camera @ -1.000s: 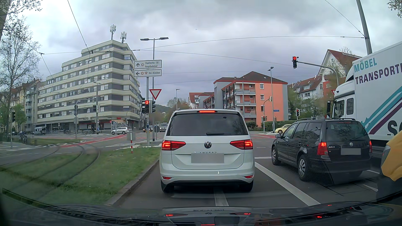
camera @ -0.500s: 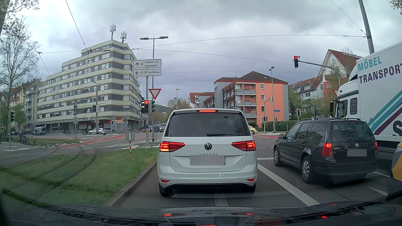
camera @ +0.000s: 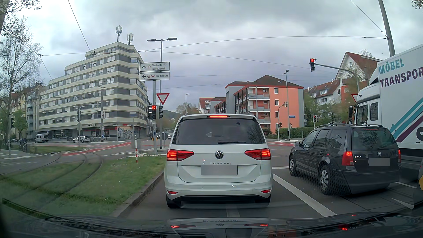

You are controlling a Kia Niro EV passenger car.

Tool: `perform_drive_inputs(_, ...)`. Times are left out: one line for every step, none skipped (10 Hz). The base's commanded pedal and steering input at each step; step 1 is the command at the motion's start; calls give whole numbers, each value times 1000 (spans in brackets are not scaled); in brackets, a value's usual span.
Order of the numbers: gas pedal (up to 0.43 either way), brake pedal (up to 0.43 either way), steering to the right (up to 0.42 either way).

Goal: Follow the waypoints while adhering to traffic rules and regulations

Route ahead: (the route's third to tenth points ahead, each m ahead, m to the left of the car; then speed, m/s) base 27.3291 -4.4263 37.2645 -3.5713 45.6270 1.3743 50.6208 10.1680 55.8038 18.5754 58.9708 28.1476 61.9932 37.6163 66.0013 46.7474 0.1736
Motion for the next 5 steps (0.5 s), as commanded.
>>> perform_drive_inputs(0,110,-21)
perform_drive_inputs(0,116,-22)
perform_drive_inputs(0,122,-22)
perform_drive_inputs(0,134,-23)
perform_drive_inputs(0,140,-25)
